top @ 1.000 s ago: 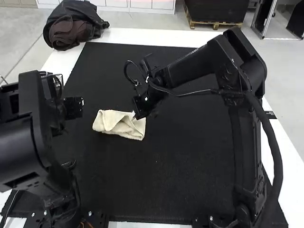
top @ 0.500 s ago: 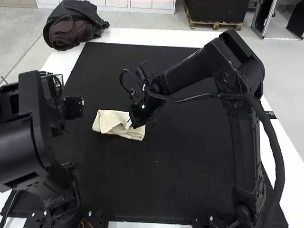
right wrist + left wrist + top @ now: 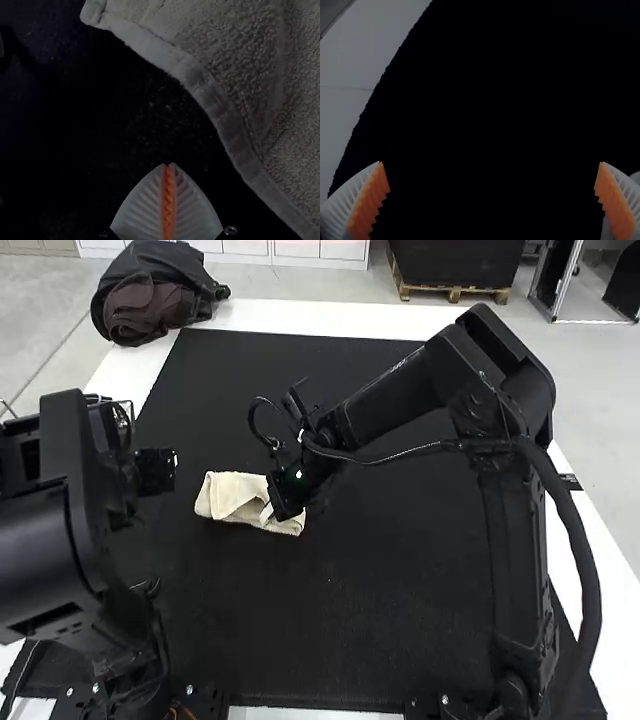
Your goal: Fold the towel.
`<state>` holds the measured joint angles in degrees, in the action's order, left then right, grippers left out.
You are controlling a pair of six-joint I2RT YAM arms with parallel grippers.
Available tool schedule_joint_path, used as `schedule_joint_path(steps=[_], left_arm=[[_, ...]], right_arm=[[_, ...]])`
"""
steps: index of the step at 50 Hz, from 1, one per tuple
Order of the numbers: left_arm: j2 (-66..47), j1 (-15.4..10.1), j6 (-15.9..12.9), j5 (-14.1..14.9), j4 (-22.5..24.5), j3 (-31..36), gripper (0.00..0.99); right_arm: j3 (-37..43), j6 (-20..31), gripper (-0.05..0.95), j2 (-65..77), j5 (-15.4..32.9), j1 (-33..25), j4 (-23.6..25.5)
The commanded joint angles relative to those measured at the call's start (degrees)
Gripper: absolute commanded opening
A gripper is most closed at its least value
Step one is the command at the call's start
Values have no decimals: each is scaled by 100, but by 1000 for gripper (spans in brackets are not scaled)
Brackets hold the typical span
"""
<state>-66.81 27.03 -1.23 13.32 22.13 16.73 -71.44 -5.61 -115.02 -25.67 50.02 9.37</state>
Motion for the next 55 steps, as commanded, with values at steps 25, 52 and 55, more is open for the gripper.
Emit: schedule_joint_path(steps=[25, 52, 55], left_arm=[[89, 4, -35, 74, 28, -30, 964], [150, 13, 27, 65, 11, -30, 964], [150, 31, 27, 74, 11, -47, 964]], right_arm=[[-221, -266, -25, 788, -219, 8, -295], [-336, -283, -25, -11, -263, -45, -1191], [-371, -292, -25, -64, -272, -45, -1244]])
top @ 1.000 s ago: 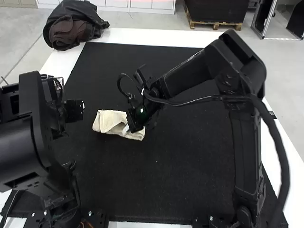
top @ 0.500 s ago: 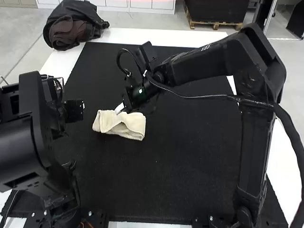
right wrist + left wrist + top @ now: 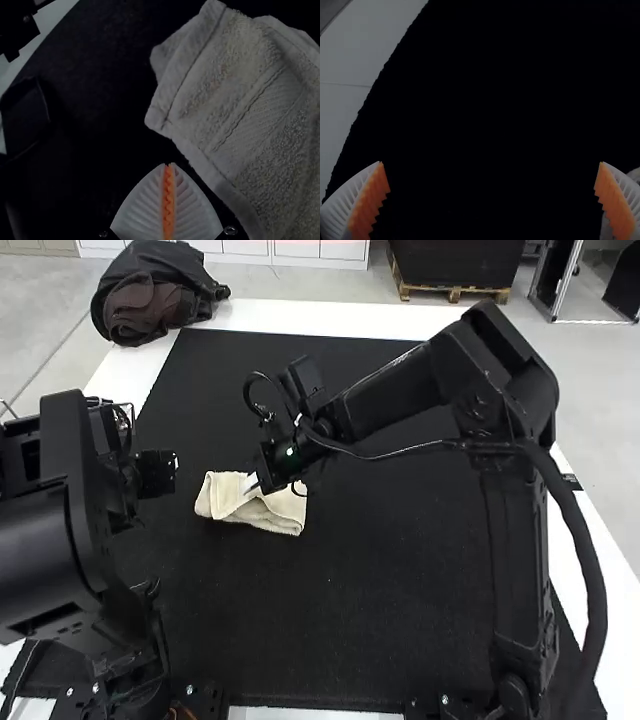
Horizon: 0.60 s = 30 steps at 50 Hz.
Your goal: Fold the towel.
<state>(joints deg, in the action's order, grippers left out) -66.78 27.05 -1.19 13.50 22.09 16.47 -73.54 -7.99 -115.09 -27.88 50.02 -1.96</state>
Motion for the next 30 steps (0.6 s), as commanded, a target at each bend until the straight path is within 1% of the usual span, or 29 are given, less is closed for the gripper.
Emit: schedule_joint_path(steps=[1, 13, 22, 30], left_arm=[[157, 29, 22, 57, 15, -21, 964], [148, 29, 22, 83, 15, -30, 964], [148, 2, 31, 101, 15, -30, 964], [148, 2, 31, 109, 24, -30, 964]], right_arm=[[-161, -54, -25, -75, -51, -45, -130], [-178, -168, -25, -286, -121, -45, -428], [-187, -256, -25, -453, -271, -80, -762], [-222, -370, -25, -611, -394, -124, -956]])
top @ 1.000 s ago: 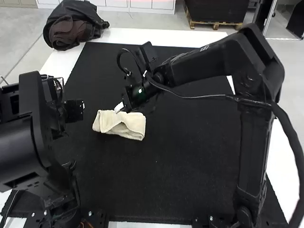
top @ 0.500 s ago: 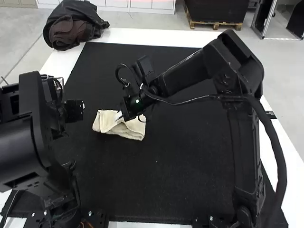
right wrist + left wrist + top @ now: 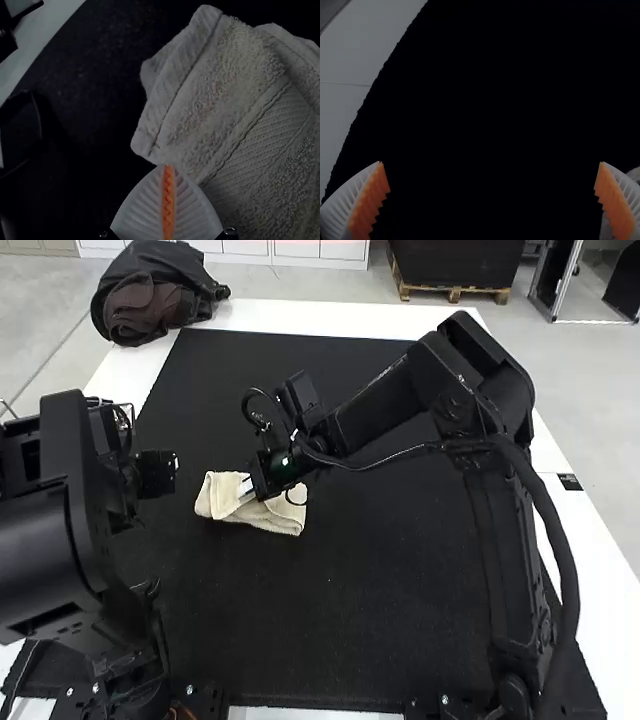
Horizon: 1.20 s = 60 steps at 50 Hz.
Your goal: Fold the towel.
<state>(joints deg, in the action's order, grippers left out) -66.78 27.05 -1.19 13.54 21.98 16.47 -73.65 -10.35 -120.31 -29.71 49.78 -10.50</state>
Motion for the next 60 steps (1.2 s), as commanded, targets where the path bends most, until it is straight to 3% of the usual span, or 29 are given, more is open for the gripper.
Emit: schedule_joint_path(steps=[1, 32, 39, 60], left_arm=[[148, 2, 31, 105, 35, -21, 964], [148, 2, 22, 166, 52, -30, 964], [148, 2, 22, 166, 43, -39, 964], [148, 11, 22, 237, 43, -39, 964]], right_arm=[[-220, -152, -23, -107, -219, -100, -128], [-255, -512, -25, -959, -685, -337, -1103], [-291, -811, -25, -1240, -694, -337, -1507], [-352, -1215, -25, -1689, -694, -100, -2114]])
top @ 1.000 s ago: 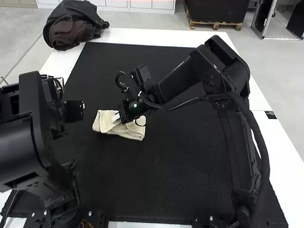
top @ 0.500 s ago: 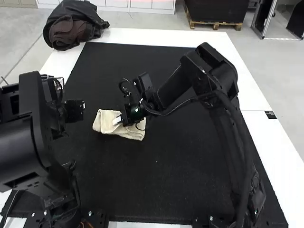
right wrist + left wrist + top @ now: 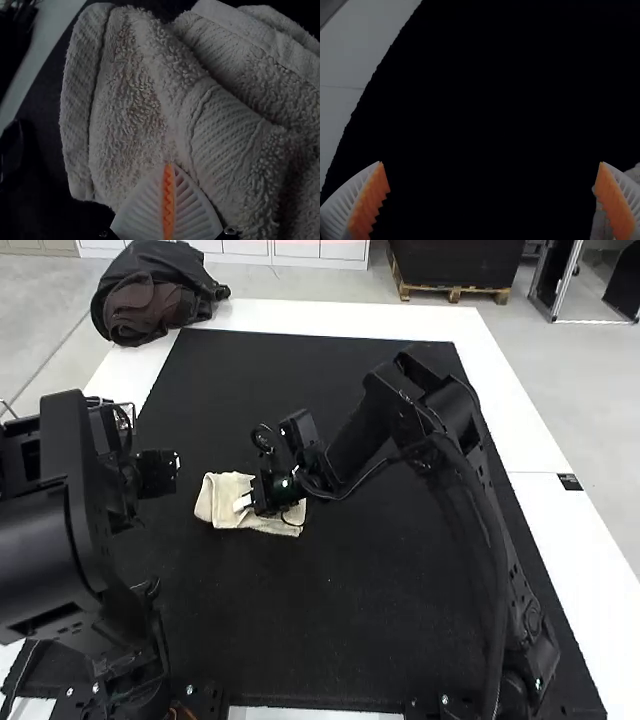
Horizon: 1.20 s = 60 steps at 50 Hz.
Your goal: Fold the towel.
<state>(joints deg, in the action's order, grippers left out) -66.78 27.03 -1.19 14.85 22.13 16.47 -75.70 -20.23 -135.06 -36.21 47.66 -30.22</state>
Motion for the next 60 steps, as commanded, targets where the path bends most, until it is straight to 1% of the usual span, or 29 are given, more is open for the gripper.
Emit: schedule_joint_path(steps=[1, 11, 16, 21, 22, 25, 28, 29, 30, 31, 33, 34, 35, 43, 45, 48, 49, 53, 57, 60], left_arm=[[148, 4, 31, 106, 28, -47, 964], [148, -4, 31, 106, 46, -12, 964], [148, 31, 31, 106, 37, 41, 964], [166, 31, 31, 114, -60, 181, 964], [174, 31, 40, 114, -86, 234, 964], [192, 31, 49, 114, -156, 366, 964], [201, 4, 84, 114, -235, 515, 964], [201, 4, 110, 114, -271, 577, 964], [201, -4, 128, 114, -288, 621, 964], [192, 4, 137, 123, -323, 682, 964], [201, 4, 137, 123, -402, 779, 964], [201, 4, 137, 123, -455, 840, 964], [201, 4, 145, 123, -499, 893, 964], [298, -4, 260, 132, -851, 1368, 964], [341, -22, 295, 141, -947, 1535, 964], [403, -83, 392, 150, -1114, 1807, 964], [429, -119, 409, 150, -1193, 1930, 964], [508, -286, 444, 141, -1431, 2343, 964], [588, -479, 559, 132, -1642, 2730, 964], [658, -655, 594, 132, -1826, 3029, 964]], right_arm=[[-147, -236, -25, -240, -44, 112, -160], [-164, -315, -23, -160, -44, 51, -169], [-217, -570, -23, 156, -53, -64, -160], [-402, -1009, -20, 534, -167, -187, -134], [-463, -1115, 3, 622, -176, -222, -90], [-621, -1343, 154, 815, -211, -275, 77], [-823, -1361, 400, 1035, -238, -301, 376], [-903, -1361, 520, 1114, -247, -310, 508], [-955, -1361, 590, 1167, -247, -319, 587], [-1026, -1361, 689, 1237, -264, -327, 701], [-1149, -1361, 816, 1342, -308, -327, 860], [-1228, -1343, 898, 1413, -308, -336, 983], [-1289, -1326, 923, 1474, -317, -354, 1071], [-1887, -1185, 921, 2037, -317, -591, 1888], [-2089, -1036, 921, 2195, -299, -679, 2169], [-2423, -675, 921, 2459, -62, -820, 2653], [-2564, -526, 921, 2573, 87, -881, 2864], [-2950, -157, 921, 2924, 325, -1127, 3444], [-3161, -43, 921, 3329, 439, -1391, 3795], [-3240, -34, 921, 3715, 474, -1619, 3997]])
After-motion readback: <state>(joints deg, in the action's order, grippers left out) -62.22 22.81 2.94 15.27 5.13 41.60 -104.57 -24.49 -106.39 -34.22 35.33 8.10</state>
